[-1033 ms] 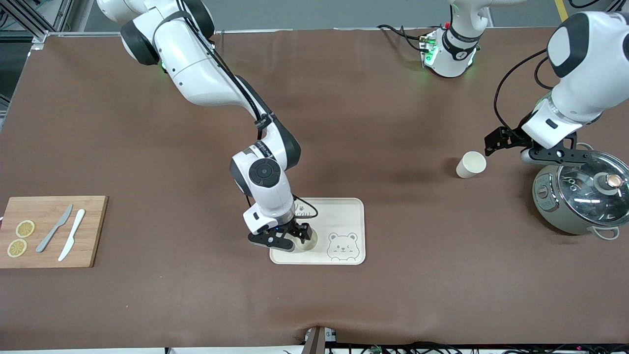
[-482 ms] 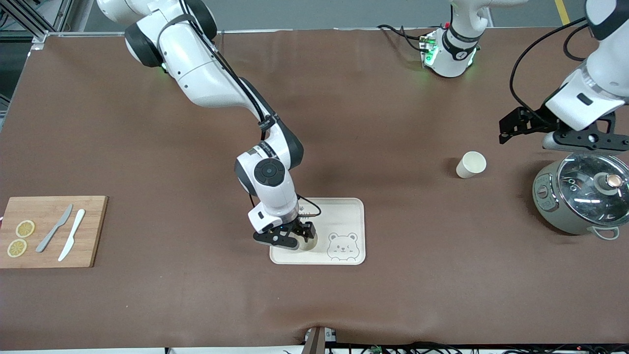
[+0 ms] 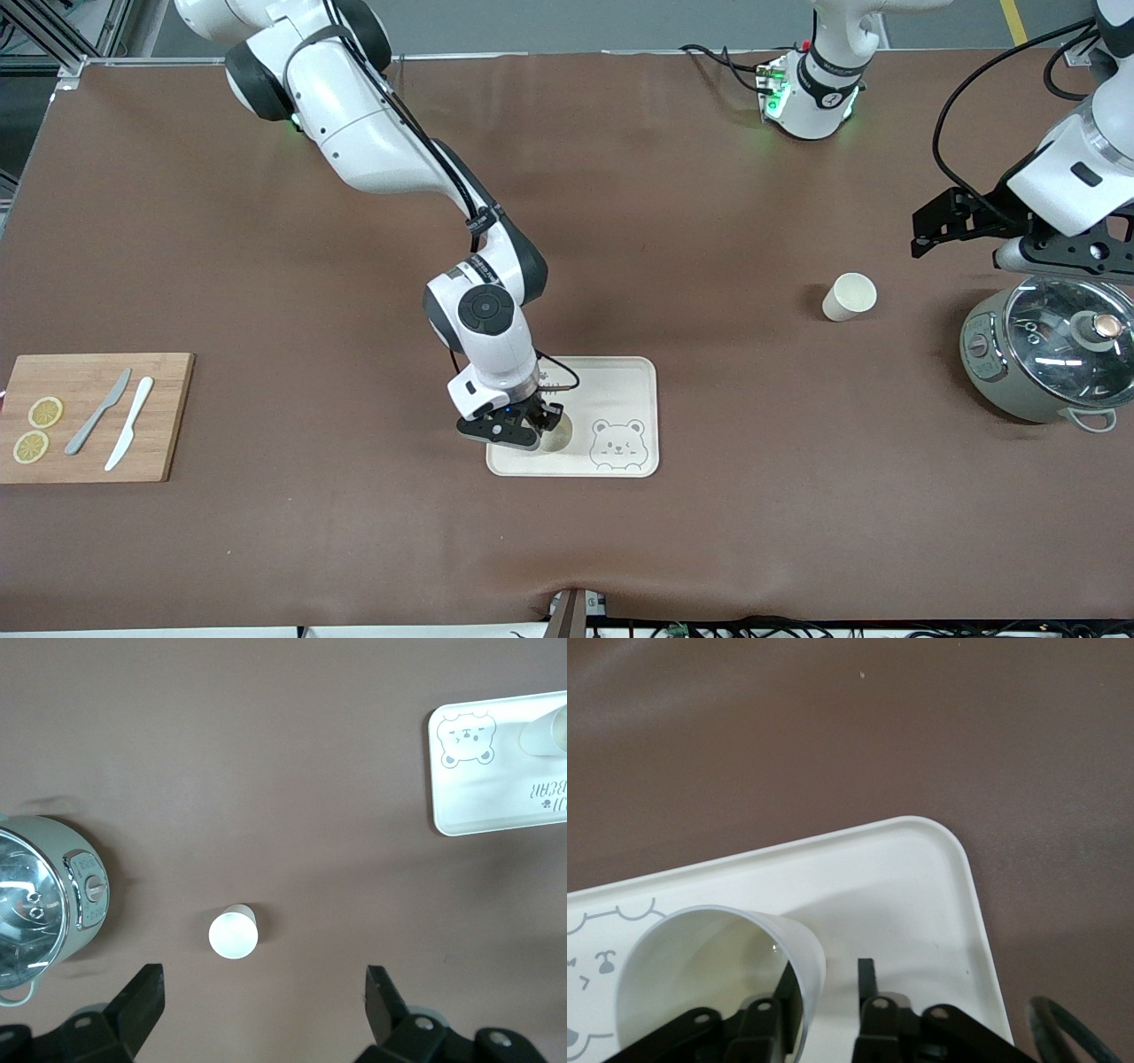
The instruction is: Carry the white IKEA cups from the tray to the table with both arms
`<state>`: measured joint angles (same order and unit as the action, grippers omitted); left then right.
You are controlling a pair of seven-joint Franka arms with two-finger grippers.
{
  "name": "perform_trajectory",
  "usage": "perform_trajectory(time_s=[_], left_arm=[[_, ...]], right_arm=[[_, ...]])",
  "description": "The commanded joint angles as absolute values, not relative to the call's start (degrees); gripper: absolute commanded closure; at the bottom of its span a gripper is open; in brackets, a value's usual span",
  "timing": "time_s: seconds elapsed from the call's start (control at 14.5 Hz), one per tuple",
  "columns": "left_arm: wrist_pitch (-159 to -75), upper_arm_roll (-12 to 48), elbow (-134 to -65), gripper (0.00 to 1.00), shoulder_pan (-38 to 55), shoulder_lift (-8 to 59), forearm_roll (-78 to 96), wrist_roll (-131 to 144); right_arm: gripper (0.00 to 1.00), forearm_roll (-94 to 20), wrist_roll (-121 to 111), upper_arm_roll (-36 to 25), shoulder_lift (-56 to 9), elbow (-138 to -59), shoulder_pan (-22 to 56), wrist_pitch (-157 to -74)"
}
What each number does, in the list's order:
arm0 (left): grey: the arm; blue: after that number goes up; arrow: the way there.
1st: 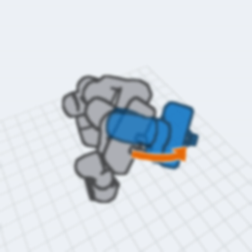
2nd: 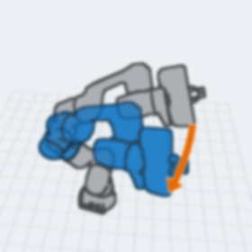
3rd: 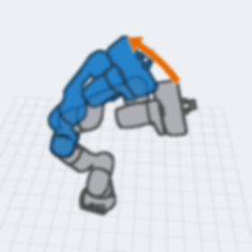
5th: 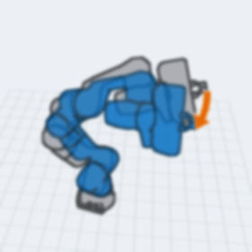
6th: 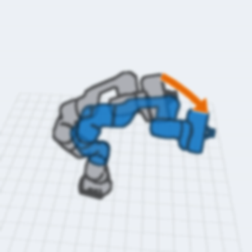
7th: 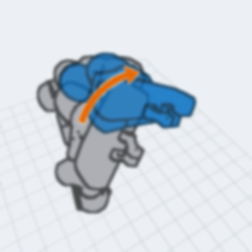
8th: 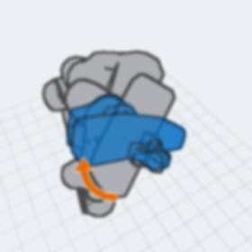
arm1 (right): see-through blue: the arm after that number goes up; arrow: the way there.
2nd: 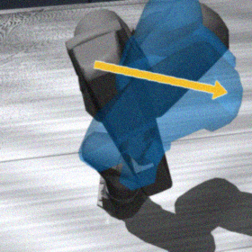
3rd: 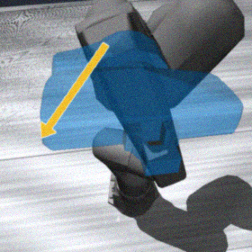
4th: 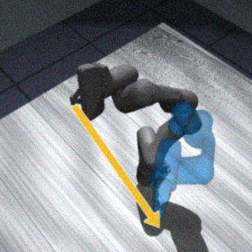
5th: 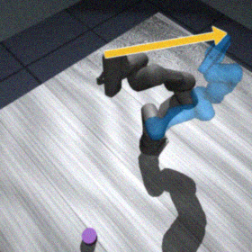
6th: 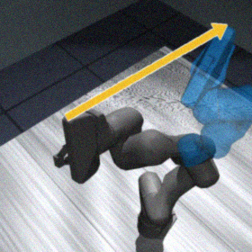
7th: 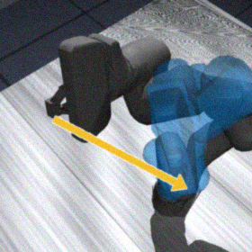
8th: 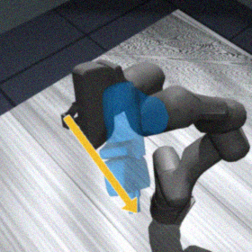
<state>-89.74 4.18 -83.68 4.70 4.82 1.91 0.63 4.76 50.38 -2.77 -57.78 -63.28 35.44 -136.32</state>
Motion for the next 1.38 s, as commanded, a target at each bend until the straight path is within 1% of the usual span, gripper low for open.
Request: perform_trajectory(time_s=[0.0, 0.21, 0.55, 0.76, 0.89, 1.03, 1.17, 1.31], left_arm=[[-88.07, 3.70, -81.30, 0.00, 6.67, 6.06, 0.88, 1.67], [-87.98, 0.89, -81.39, 0.00, 10.36, 5.89, 0.70, 1.67], [-87.63, 0.88, -81.39, 0.00, 10.37, 5.71, 0.97, 1.58], [-87.36, 0.88, -81.39, 0.00, 10.11, 5.71, 1.14, 1.58], [-87.36, 0.88, -81.30, 0.00, 9.93, 5.80, 1.05, 1.58], [-87.45, 0.70, -81.30, 0.00, 9.84, 5.80, 0.18, -0.17], [-87.45, 0.88, -81.30, 0.00, 9.76, 5.71, -3.41, -3.76], [-87.45, 0.88, -81.39, 0.00, 9.76, 5.80, -3.87, -4.31]], right_arm=[[1.00, 5.80, 52.03, -3.34, -58.97, -61.17, 35.95, -136.32], [1.00, 5.89, 52.03, -3.34, -58.97, -61.17, 35.95, -136.32], [1.00, 5.63, 52.03, -3.16, -58.45, -61.17, 35.86, -136.14], [1.00, 4.66, 51.77, -2.90, -55.56, -61.35, 35.25, -134.13], [1.00, 4.57, 51.51, -2.81, -53.89, -61.35, 35.16, -130.18], [1.00, 4.48, 50.11, -2.73, -51.43, -62.04, 35.07, -128.68], [1.00, 4.40, 46.43, -2.64, -48.18, -64.24, 34.46, -124.82], [1.00, 3.35, 43.78, -2.64, -44.06, -68.09, 33.67, -123.23]])
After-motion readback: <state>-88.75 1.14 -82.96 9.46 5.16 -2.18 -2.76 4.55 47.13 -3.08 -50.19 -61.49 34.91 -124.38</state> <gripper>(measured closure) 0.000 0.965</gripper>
